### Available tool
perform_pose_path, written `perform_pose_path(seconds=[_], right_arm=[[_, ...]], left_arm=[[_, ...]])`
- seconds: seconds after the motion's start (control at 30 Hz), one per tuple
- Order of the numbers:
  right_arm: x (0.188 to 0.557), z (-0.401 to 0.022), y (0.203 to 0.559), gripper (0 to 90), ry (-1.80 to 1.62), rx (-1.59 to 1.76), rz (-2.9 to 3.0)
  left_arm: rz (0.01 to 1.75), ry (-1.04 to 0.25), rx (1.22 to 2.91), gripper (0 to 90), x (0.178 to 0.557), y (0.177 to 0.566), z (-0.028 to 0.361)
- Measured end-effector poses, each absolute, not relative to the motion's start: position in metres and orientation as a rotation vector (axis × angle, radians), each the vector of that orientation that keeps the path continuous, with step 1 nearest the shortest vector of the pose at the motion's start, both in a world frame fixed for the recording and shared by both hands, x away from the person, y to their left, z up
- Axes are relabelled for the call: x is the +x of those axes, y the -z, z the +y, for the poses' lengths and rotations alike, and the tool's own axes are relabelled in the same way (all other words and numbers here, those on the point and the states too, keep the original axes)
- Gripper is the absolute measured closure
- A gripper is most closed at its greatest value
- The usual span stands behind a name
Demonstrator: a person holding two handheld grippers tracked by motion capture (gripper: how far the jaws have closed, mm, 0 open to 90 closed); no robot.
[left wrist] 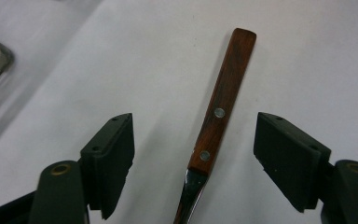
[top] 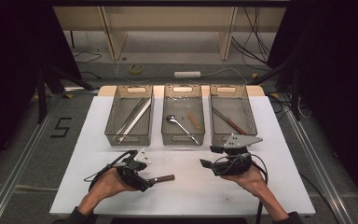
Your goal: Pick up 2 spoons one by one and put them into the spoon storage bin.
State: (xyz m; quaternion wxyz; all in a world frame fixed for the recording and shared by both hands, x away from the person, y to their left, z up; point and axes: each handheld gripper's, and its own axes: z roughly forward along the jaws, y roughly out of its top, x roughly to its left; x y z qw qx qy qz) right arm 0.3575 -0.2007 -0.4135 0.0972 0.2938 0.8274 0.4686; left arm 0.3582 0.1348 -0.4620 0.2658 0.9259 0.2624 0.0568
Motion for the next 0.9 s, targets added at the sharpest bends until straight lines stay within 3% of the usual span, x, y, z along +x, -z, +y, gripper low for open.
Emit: perform_pose_path(seconds=[0.7,0.9], right_arm=[[0.3526,-0.2008,0.4151,34.8,-1.393,0.858,2.464],[0.3524,-0.2012,0.4151,35.3,-1.388,0.856,2.463]], left_arm=[[0.714,-0.129,2.615,39.3,0.3611,0.4719,0.1296],[0.688,-0.13,2.638,46.1,0.3619,0.4702,0.1304]])
